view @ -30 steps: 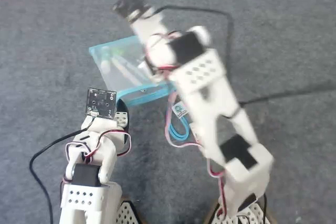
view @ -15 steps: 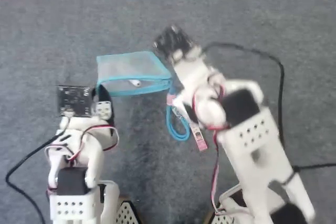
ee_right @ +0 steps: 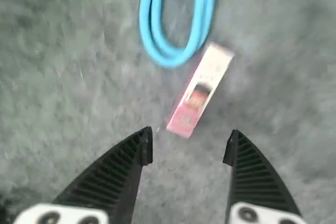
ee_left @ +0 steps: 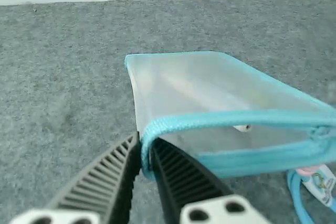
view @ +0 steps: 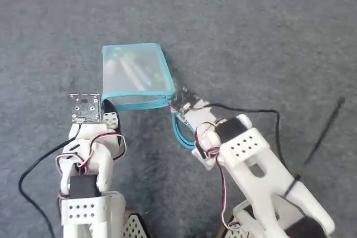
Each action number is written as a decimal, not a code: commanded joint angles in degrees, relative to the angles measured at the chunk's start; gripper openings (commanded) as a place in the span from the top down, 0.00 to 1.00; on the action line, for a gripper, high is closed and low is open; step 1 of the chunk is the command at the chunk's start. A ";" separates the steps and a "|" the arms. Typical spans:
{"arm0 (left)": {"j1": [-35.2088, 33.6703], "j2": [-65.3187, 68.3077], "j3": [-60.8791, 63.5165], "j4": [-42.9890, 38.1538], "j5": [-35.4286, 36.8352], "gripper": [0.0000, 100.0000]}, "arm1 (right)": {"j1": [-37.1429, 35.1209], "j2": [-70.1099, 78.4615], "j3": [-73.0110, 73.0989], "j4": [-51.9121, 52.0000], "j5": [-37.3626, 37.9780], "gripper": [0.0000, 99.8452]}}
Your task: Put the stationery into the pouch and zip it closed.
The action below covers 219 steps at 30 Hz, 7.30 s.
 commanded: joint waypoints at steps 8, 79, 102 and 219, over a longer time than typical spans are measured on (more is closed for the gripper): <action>0.35 -1.14 -0.75 -2.46 -0.79 0.99 | -2.07 3.21 3.25 -1.98 0.26 0.78; 0.44 -1.14 -0.75 -2.46 -0.88 0.99 | 0.13 -6.46 12.13 -18.59 -6.77 0.76; 0.44 -1.14 -0.75 -2.20 -0.88 0.99 | 5.67 8.22 8.79 -21.14 -8.44 0.91; -6.07 -1.23 -18.68 11.52 -3.34 0.99 | 3.82 -7.43 -0.62 -15.69 -4.48 0.70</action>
